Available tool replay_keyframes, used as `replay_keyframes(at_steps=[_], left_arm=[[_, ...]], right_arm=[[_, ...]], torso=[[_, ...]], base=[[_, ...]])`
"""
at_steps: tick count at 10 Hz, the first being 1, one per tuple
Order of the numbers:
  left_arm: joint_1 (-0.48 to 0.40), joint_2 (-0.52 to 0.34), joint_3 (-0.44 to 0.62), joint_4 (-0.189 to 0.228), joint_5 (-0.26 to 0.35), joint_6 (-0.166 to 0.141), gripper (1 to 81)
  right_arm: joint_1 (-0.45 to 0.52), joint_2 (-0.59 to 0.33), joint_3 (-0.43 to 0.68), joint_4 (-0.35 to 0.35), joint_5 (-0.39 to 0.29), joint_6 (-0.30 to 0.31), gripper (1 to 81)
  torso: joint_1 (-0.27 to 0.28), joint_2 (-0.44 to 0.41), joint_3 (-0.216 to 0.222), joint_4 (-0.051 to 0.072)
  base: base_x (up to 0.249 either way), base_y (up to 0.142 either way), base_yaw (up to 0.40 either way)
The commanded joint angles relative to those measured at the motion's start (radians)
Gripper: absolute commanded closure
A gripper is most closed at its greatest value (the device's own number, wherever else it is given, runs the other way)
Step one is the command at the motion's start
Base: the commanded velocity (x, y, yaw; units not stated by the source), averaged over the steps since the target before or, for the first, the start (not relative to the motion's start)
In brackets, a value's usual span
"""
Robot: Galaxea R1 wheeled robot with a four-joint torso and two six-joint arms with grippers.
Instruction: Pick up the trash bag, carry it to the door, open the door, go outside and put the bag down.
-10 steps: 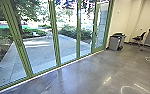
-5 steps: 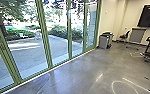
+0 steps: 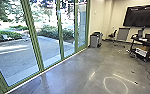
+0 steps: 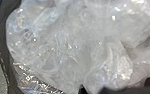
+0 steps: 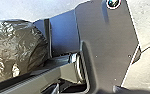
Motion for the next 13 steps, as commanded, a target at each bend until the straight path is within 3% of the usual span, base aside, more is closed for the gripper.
replay_keyframes(at_steps=[1,6,13], left_arm=[[-0.045,-0.005,-0.004,0.004,0.077,0.008,81.1],[-0.046,-0.005,-0.004,0.004,0.078,0.008,81.1],[-0.042,-0.007,-0.005,0.004,0.077,0.009,81.1]], right_arm=[[0.035,0.005,0.004,-0.009,-0.057,-0.004,1.0],[0.032,0.005,0.004,-0.009,-0.056,-0.004,1.0],[0.029,0.005,0.004,-0.009,-0.05,-0.004,1.0]], torso=[[0.0,0.0,0.0,0.0],[0.0,0.0,0.0,0.0],[0.0,0.0,0.0,0.0]], base=[[0.0,0.0,-0.22],[0.0,0.0,-0.157],[0.0,0.0,0.0]])
